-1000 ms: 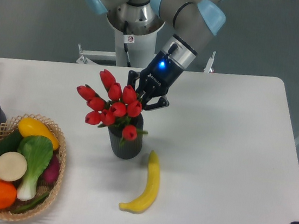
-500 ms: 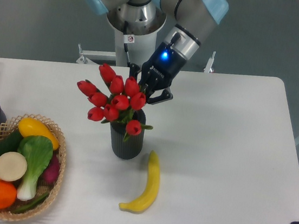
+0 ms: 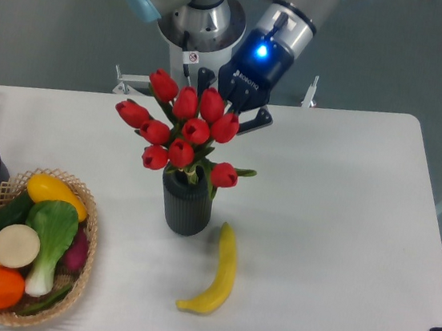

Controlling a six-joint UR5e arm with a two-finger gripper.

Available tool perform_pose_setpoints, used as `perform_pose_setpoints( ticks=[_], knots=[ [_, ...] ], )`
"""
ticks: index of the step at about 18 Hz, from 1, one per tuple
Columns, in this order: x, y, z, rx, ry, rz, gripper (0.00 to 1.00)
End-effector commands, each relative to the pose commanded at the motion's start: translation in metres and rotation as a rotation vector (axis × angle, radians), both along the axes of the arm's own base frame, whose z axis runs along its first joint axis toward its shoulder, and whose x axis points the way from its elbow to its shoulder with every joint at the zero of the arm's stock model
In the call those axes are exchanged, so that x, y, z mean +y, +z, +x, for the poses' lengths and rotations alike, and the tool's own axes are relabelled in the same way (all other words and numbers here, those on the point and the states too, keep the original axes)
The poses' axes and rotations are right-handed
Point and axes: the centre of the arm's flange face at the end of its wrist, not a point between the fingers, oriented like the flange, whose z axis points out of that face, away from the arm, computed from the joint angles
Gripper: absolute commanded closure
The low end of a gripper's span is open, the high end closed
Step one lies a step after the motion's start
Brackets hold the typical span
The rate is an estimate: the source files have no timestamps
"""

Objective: Pick up the flowers from the vase
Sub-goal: 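Lift the gripped tulips straight up out of the dark vase, then carry the tulips away from the vase and lower them over the table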

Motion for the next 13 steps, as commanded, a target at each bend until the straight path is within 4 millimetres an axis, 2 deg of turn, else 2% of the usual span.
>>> perform_pose_setpoints(
  ticks=[3, 8, 12, 13],
  knots=[
    [-0.005, 0.016, -0.003, -0.022, 0.034, 0.010, 1.00],
    [-0.018, 0.044, -0.029, -0.044, 0.113, 0.024, 1.00],
    [-0.040, 0.050, -0.064, -0.019, 0.181, 0.023, 1.00],
    [-0.046, 0.042, -0.081, -0.027, 0.201, 0.017, 1.00]
  ],
)
